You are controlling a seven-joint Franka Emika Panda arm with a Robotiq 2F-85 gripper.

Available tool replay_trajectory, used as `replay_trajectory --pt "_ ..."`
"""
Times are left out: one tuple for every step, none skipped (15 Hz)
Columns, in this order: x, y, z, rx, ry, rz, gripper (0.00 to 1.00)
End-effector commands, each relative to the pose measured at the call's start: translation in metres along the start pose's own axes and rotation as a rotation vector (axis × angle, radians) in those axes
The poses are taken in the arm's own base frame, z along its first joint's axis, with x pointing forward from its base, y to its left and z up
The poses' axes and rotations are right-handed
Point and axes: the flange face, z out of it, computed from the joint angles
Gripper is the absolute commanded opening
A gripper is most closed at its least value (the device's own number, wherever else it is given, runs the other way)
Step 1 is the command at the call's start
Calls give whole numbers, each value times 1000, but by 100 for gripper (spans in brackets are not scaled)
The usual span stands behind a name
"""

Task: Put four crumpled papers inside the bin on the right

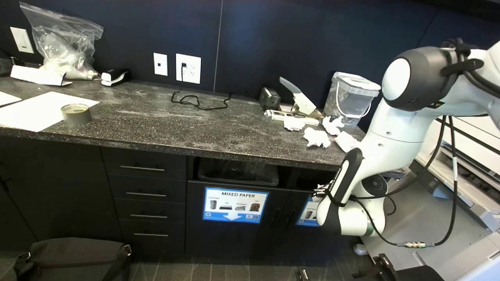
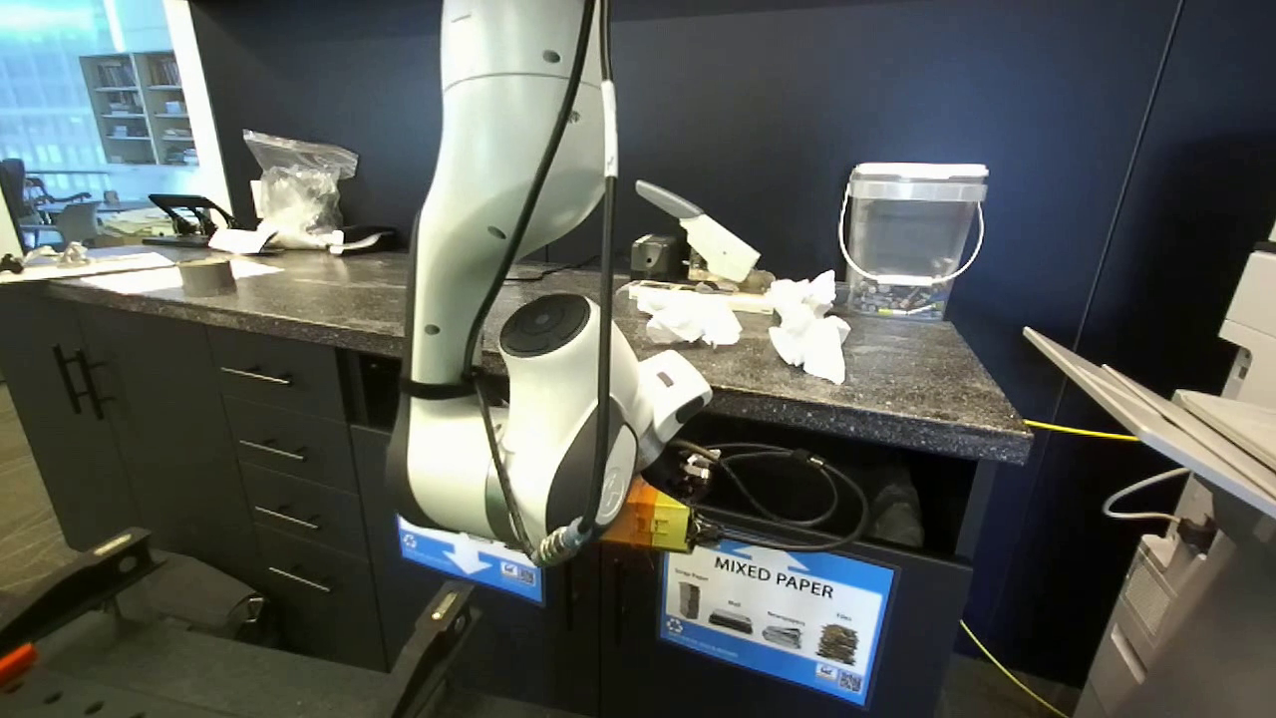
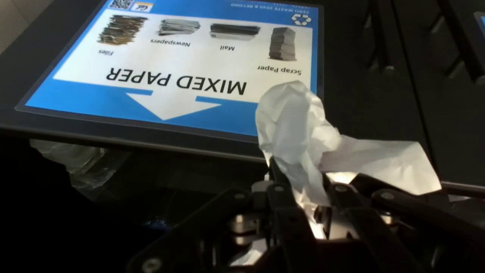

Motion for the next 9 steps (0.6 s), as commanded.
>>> replay_trajectory --pt "8 7 21 -16 108 60 16" --pt "11 8 26 -18 130 73 16" --pt "13 8 30 -19 149 79 16" --pt "14 8 36 -19 167 85 16" --pt "15 8 42 -19 178 96 16" --pt "15 7 48 -19 189 105 16" --pt "16 6 57 -18 191 111 16" --pt "17 5 63 -14 203 110 16" --pt "18 3 72 -12 211 114 16"
